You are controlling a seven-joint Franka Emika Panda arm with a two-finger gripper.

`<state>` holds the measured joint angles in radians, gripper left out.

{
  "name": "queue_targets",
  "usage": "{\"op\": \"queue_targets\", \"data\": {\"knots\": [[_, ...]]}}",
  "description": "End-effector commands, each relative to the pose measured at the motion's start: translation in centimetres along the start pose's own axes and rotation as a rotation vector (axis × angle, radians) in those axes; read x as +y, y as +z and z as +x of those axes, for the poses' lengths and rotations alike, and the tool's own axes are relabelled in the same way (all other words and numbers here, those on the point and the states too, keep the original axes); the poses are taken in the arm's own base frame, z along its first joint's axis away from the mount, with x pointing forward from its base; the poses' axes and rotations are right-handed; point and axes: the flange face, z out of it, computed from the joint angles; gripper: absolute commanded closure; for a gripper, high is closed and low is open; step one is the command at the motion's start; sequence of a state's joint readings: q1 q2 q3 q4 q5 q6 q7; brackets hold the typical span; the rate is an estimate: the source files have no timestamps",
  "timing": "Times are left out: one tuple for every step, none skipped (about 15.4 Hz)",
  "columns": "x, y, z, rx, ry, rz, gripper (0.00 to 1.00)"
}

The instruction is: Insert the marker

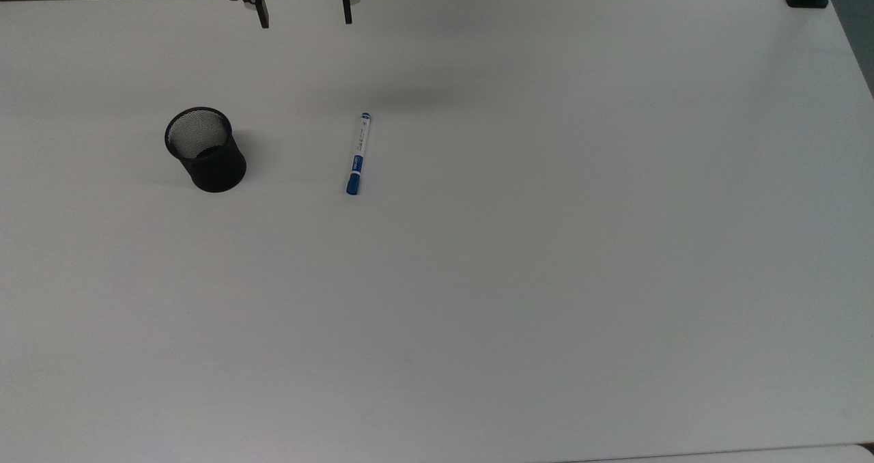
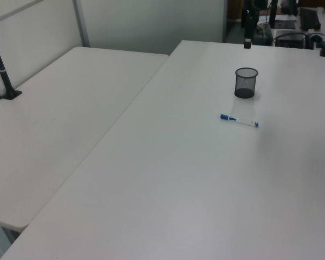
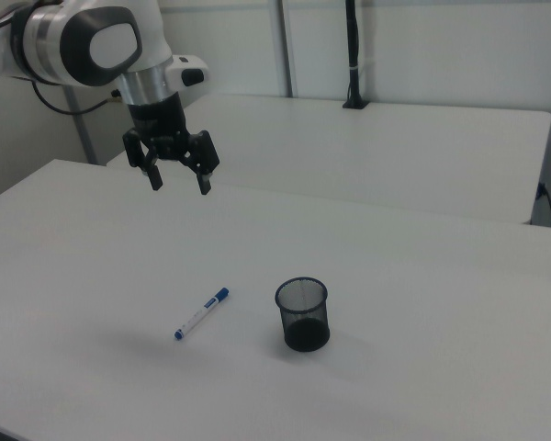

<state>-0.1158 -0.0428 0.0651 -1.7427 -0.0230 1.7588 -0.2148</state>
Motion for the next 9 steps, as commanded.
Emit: {"op": "queue_targets", "data": {"knots": [[0.0,2.1,-0.6,-0.064,-0.121,-0.013,0.0],[0.0,2.8,-0.5,-0.084,-0.099,-0.042,0.0],[-0.1,3.8,-0.1,-0.097,-0.059,-0.06,0.0],[-0.2,5.2,0.0,-0.118,-0.013,-0.06,0.0],[-0.6,6.9,0.0,-0.121,0.004,-0.062,0.0],[-0.8,8.9,0.0,-0.099,0.022,-0.066,0.0],[-1.4,10.5,0.0,-0.07,0.053,-0.07,0.0],[-2.1,11.8,0.0,-0.047,0.076,-0.074,0.0],[-2.3,13.2,-0.1,-0.037,0.081,-0.085,0.0]]}}
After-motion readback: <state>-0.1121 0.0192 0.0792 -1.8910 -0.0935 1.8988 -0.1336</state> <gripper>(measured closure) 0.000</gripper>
